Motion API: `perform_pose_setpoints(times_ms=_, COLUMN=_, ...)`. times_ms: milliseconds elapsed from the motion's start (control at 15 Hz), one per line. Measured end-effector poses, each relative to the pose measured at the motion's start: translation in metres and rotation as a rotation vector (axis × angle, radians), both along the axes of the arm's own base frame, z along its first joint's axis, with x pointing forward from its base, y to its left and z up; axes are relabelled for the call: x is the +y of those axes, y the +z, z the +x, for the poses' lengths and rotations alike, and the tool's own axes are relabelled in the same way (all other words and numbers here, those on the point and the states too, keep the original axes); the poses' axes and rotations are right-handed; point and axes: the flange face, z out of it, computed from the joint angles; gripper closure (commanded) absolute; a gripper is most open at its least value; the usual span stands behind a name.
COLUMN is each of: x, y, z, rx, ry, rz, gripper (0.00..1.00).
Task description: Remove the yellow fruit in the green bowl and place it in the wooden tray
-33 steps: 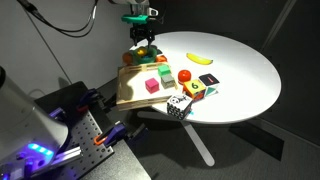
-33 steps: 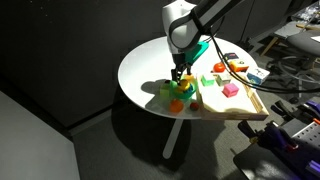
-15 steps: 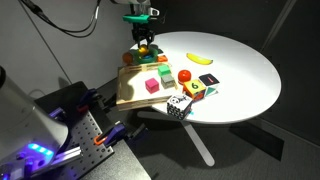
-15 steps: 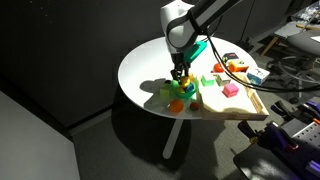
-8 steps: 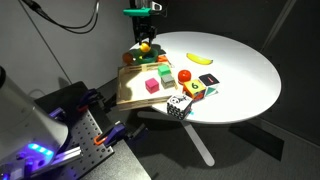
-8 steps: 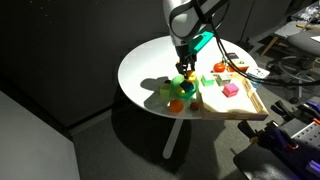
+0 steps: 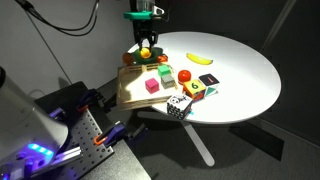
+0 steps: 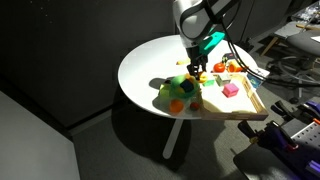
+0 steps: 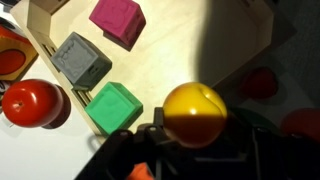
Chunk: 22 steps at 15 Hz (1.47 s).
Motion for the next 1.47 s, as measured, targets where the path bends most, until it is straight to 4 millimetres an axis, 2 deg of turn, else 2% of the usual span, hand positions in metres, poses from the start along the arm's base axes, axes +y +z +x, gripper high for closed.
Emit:
perform_pose_setpoints(times_ms=400, x=-0.032, y=-0.010, z=-0.021, rx=0.017, ry=-0.014, rz=-0.015, gripper=0.61)
perform_pose_setpoints(times_ms=933, x=-0.061, y=-0.029, z=-0.048, rx=-0.100, ry=-0.003, rz=0.065, gripper=0.61)
perform_pose_setpoints(times_ms=1000, x=-0.064, y=-0.032, z=-0.052, rx=-0.106, ry=-0.003, rz=0.071, gripper=0.11)
perform_pose_setpoints(times_ms=1067, x=-0.065, y=-0.034, z=-0.055, rx=-0.113, ry=-0.003, rz=0.076, gripper=0.09)
perform_pose_setpoints(times_ms=1200, x=-0.069, y=-0.034, z=-0.062, rx=-0.120, ry=-0.004, rz=0.080, gripper=0.00)
perform_pose_setpoints(times_ms=1467, x=-0.072, y=-0.012, z=-0.071, rx=-0.142, ry=-0.005, rz=0.081, gripper=0.00)
